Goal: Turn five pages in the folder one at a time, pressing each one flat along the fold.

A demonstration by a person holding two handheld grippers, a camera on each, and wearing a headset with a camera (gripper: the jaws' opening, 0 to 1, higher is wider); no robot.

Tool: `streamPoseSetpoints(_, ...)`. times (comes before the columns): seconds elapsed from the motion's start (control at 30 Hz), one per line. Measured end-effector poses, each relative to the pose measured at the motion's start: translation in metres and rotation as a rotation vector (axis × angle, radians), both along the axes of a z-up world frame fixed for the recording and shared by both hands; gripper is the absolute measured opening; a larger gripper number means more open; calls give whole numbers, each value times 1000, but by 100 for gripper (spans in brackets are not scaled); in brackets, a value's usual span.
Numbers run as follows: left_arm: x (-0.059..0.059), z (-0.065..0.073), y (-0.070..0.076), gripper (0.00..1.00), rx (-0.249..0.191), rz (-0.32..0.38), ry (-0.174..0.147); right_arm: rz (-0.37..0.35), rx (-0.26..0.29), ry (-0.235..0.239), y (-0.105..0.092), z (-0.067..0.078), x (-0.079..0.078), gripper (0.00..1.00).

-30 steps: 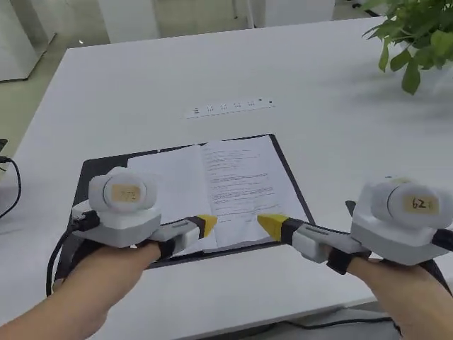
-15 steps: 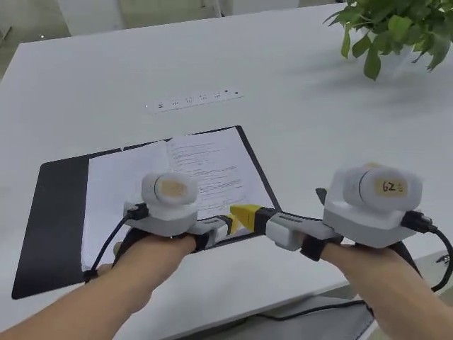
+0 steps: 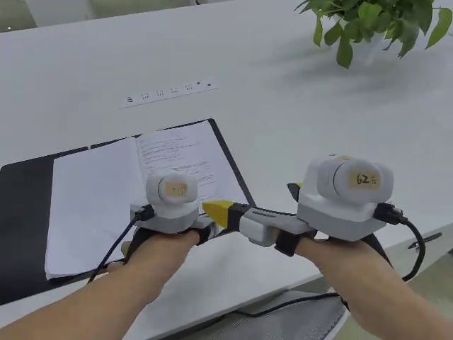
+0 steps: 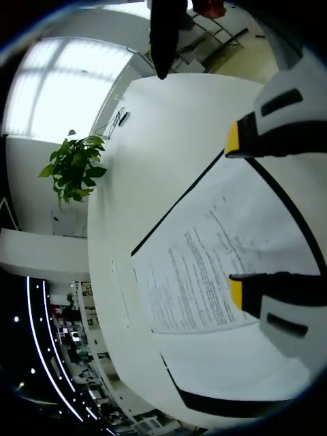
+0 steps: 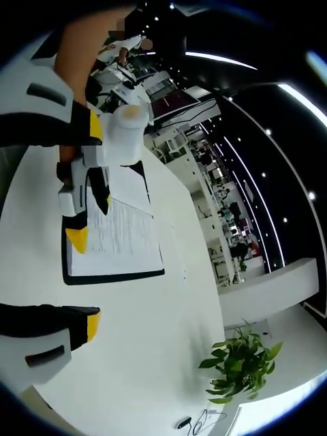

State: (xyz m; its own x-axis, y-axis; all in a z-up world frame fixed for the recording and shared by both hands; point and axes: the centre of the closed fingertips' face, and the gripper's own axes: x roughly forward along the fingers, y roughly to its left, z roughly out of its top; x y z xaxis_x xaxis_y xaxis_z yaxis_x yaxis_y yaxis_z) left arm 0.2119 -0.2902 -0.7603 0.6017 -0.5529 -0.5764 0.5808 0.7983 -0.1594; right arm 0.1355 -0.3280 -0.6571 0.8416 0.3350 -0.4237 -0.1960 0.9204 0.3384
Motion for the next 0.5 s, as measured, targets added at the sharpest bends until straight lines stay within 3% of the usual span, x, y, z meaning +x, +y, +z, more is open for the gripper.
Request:
streamPoseSetpoints(0.1, 4, -4, -4, 70, -2, 17, -10, -2, 6, 7, -1, -2, -1, 97)
streamPoseSetpoints(0.23, 4, -18, -1, 65, 48, 30, -2, -7, 14, 10, -2, -3, -2, 96)
streamPoseSetpoints(0.27, 6, -18, 0, 64, 63, 26, -30, -7, 14, 10, -2, -3, -2, 96)
streamPoseSetpoints(0.4, 6, -20, 3, 59, 85, 35, -58, -15, 21, 14, -4, -5, -2, 96)
streamPoseSetpoints(0.43, 6, -22, 7, 57, 134, 11, -79, -16, 22, 14, -4, -5, -2, 96)
streamPoseSetpoints(0.5, 5, -20, 3, 56, 97, 21, -100, -18, 17, 19, -6, -7, -2, 95)
